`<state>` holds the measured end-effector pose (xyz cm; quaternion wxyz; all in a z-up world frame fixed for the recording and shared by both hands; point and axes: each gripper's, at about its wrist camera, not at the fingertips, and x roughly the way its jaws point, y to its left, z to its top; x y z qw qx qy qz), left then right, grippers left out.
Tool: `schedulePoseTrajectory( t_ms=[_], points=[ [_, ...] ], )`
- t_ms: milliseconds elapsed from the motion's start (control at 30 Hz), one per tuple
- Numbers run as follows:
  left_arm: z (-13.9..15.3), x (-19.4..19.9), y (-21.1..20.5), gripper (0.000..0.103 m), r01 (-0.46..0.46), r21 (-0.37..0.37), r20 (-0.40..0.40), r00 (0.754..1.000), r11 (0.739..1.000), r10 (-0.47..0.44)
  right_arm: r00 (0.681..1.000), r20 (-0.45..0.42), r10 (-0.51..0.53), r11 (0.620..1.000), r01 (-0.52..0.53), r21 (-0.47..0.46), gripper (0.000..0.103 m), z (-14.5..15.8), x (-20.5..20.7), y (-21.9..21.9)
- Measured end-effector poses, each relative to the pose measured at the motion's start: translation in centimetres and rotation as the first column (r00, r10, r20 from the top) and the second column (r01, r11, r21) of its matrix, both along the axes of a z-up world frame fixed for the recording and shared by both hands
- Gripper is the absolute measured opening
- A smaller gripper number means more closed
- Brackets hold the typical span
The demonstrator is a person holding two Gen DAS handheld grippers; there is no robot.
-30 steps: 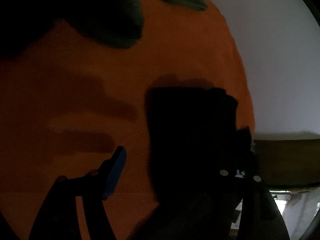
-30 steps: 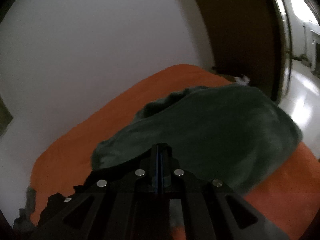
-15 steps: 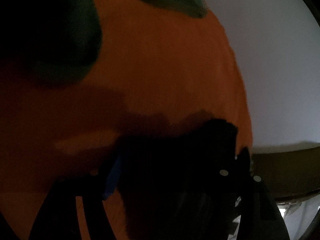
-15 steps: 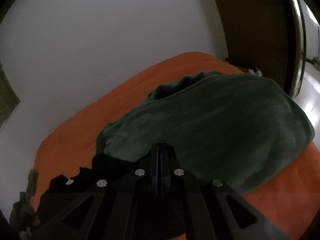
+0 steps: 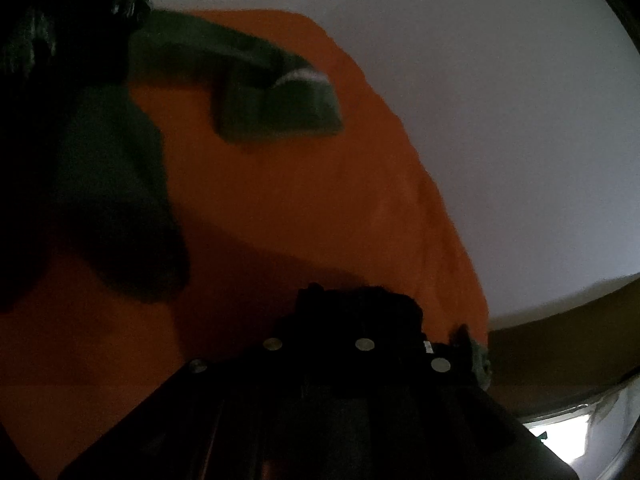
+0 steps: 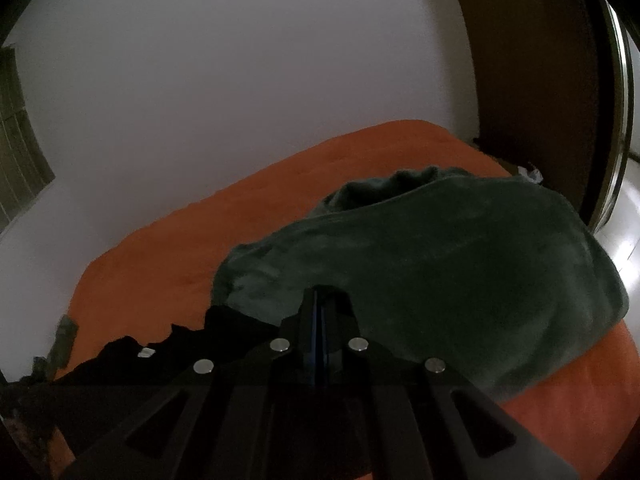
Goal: Fold clothes
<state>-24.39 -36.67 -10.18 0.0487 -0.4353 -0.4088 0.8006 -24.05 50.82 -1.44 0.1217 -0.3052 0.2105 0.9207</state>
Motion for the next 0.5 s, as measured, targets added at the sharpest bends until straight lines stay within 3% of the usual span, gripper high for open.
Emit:
schedulePoseTrajectory(
  t_ms=[100, 200, 267, 333, 367, 433, 500],
  points=[
    [1.8, 0.7, -1.9, 0.007, -0.039, -0.022, -0.024, 0.999, 0.999, 0.039, 1.000, -0.002, 0.016, 1.000, -0.016, -0.025, 0.001, -0.1, 0.0, -0.6],
    [4.0, 1.2, -5.1, 0.006, -0.085, -0.067, -0.046, 0.996, 0.994, 0.082, 0.995, -0.025, 0.096, 0.995, -0.096, -0.031, 0.001, 0.4, -0.2, -2.1],
    [4.4, 1.4, -6.1, 0.006, -0.070, -0.082, -0.029, 0.997, 0.994, 0.068, 0.991, -0.027, 0.129, 0.992, -0.128, 0.017, 0.001, 1.1, -0.3, -3.2],
    [3.7, 1.8, -5.8, 0.012, -0.033, -0.042, -0.003, 0.999, 0.999, 0.033, 0.993, -0.006, 0.117, 0.992, -0.116, 0.055, 0.001, 1.6, -0.4, -3.7],
    [3.2, 2.0, -5.5, 0.021, -0.009, -0.009, 0.012, 1.000, 1.000, 0.009, 0.994, -0.006, 0.107, 0.993, -0.106, 0.054, 0.001, 1.7, -0.3, -3.6],
    [1.4, 2.2, -4.0, 0.091, 0.031, 0.051, 0.058, 0.998, 0.998, -0.034, 0.996, -0.008, 0.085, 0.995, -0.085, 0.050, 0.001, 1.9, 0.0, -3.3],
    [-0.2, 1.9, -2.1, 0.093, 0.066, 0.041, 0.097, 0.993, 0.997, -0.069, 0.998, -0.002, 0.069, 0.997, -0.069, 0.034, 0.001, 1.9, 0.2, -3.1]
  ],
)
